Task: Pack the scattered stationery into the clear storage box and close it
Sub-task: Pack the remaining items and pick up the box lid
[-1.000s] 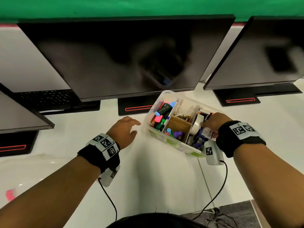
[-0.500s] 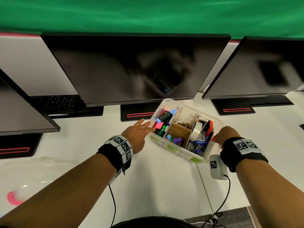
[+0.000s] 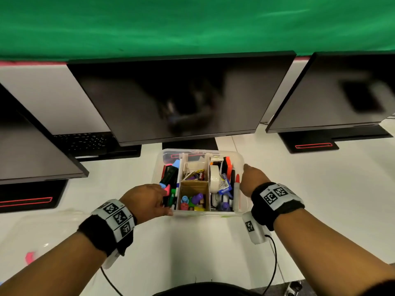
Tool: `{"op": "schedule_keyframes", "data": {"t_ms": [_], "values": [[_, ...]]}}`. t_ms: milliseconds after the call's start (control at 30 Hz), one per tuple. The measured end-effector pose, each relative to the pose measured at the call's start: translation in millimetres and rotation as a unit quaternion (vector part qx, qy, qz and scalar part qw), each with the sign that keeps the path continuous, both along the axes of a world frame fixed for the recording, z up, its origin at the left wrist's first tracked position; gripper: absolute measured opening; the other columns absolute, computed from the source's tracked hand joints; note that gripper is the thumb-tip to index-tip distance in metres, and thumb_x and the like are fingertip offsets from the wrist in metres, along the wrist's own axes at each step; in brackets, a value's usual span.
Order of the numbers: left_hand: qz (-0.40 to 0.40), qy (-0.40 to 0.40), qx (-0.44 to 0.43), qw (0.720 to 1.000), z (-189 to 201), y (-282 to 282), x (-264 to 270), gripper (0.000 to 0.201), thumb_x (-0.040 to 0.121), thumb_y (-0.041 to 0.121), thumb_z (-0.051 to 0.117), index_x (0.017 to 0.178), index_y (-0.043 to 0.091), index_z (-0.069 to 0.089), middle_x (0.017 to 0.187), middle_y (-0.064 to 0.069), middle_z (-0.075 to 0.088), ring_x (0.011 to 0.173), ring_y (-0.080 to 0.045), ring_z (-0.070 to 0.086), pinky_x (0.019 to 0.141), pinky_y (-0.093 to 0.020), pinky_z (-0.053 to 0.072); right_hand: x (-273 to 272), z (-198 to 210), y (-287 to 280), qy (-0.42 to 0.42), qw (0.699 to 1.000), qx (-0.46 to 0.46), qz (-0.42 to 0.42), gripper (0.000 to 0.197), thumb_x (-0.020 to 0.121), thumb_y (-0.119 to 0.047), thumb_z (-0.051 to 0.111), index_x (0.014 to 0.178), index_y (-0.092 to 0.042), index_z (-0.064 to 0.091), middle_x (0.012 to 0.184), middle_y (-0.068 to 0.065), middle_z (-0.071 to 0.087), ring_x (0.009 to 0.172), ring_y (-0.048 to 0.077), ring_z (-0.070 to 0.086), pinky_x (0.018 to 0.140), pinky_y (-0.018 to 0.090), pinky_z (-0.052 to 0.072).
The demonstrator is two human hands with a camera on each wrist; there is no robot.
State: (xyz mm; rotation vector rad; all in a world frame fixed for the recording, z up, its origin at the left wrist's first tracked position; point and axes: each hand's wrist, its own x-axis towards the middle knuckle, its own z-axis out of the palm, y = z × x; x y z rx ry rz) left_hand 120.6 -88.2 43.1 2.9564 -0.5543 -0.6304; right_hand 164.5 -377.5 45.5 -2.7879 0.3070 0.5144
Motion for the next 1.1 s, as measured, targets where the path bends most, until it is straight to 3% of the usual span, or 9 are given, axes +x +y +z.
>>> {"op": "schedule_keyframes", "data": {"t_ms": [167, 333, 467, 567, 667, 733, 900, 1000, 1100], "values": [[0.046, 0.035, 0.022, 0.998, 7.5, 31.7, -21.4, 0.037, 0.078, 0.067, 0.053, 0.076, 0.030, 0.058, 0.133, 0.009, 0.055, 0.126, -0.011, 0.048, 0.103, -0.030, 0.042, 3.1, -2.4, 39.4, 0.001, 0.999, -0.004, 0.054, 0.037, 0.093, -0.014, 0.047, 0.128, -0.003, 0.044, 0.128, 0.017, 0.057, 0.117, 0.031, 0.056, 0.094, 0.032, 0.046], [0.087, -0.001, -0.055, 0.995, 4.4, 55.1, -34.7, 0.040, 0.083, 0.053, 0.058, 0.090, 0.016, 0.070, 0.130, 0.006, 0.058, 0.126, -0.012, 0.047, 0.105, -0.026, 0.038, 1.1, 4.8, 62.9, 0.010, 0.997, -0.043, 0.061, 0.035, 0.092, -0.016, 0.050, 0.124, -0.003, 0.046, 0.126, 0.017, 0.057, 0.114, 0.031, 0.057, 0.092, 0.033, 0.046], [0.216, -0.108, -0.169, 0.956, 1.1, 95.5, -47.8, 0.025, 0.088, 0.034, 0.062, 0.091, 0.012, 0.073, 0.125, 0.001, 0.064, 0.120, -0.017, 0.054, 0.100, -0.019, 0.035, -3.7, 36.7, 81.8, -0.033, 0.995, -0.039, 0.088, 0.053, 0.085, -0.023, 0.060, 0.133, -0.009, 0.043, 0.127, 0.019, 0.049, 0.113, 0.037, 0.055, 0.095, 0.040, 0.047], [0.322, -0.121, -0.149, 0.927, -9.0, 144.2, -66.4, 0.018, 0.088, 0.022, 0.061, 0.095, 0.010, 0.072, 0.116, -0.004, 0.069, 0.110, -0.022, 0.061, 0.094, -0.022, 0.040, -12.6, 63.5, 119.1, -0.093, 0.980, 0.022, 0.174, 0.041, 0.083, -0.020, 0.060, 0.123, -0.014, 0.054, 0.120, 0.015, 0.055, 0.106, 0.033, 0.058, 0.090, 0.035, 0.047], [0.422, -0.073, -0.079, 0.900, -32.0, 198.3, -96.6, 0.016, 0.086, 0.024, 0.062, 0.096, 0.015, 0.070, 0.110, -0.008, 0.070, 0.106, -0.026, 0.062, 0.093, -0.028, 0.044, -32.5, 70.2, 173.8, -0.058, 0.957, 0.100, 0.266, 0.028, 0.087, -0.020, 0.058, 0.115, -0.020, 0.061, 0.109, 0.002, 0.060, 0.099, 0.021, 0.059, 0.083, 0.027, 0.045], [0.482, -0.045, -0.046, 0.874, -44.7, 224.8, -119.1, 0.019, 0.084, 0.024, 0.063, 0.100, 0.016, 0.068, 0.113, -0.009, 0.067, 0.109, -0.027, 0.060, 0.095, -0.030, 0.044, -48.2, 58.7, 214.7, -0.021, 0.935, 0.140, 0.324, 0.026, 0.087, -0.020, 0.058, 0.112, -0.017, 0.063, 0.109, 0.002, 0.063, 0.100, 0.019, 0.059, 0.081, 0.024, 0.043], [0.559, 0.014, 0.000, 0.829, -59.3, 269.2, -144.7, 0.039, 0.085, 0.032, 0.063, 0.121, 0.019, 0.057, 0.134, -0.011, 0.052, 0.123, -0.029, 0.050, 0.104, -0.032, 0.039, -83.7, -1.9, 299.2, 0.120, 0.895, 0.148, 0.404, 0.042, 0.087, -0.026, 0.059, 0.127, -0.013, 0.055, 0.130, 0.006, 0.055, 0.120, 0.021, 0.052, 0.096, 0.025, 0.040], [0.582, 0.020, 0.011, 0.813, -65.9, 288.7, -144.7, 0.048, 0.085, 0.031, 0.063, 0.129, 0.018, 0.050, 0.136, -0.011, 0.049, 0.126, -0.030, 0.048, 0.104, -0.034, 0.038, -88.1, -36.6, 330.6, 0.159, 0.907, 0.092, 0.379, 0.054, 0.087, -0.027, 0.057, 0.135, -0.009, 0.043, 0.139, 0.013, 0.044, 0.127, 0.028, 0.045, 0.106, 0.031, 0.039], [0.575, 0.027, 0.017, 0.818, -73.2, 296.6, -142.7, 0.057, 0.085, 0.027, 0.063, 0.136, 0.014, 0.043, 0.139, -0.013, 0.048, 0.127, -0.031, 0.047, 0.105, -0.036, 0.038, -82.3, -59.8, 343.7, 0.185, 0.931, 0.052, 0.311, 0.053, 0.087, -0.027, 0.057, 0.133, -0.007, 0.041, 0.136, 0.016, 0.041, 0.123, 0.032, 0.048, 0.103, 0.034, 0.043]]}}
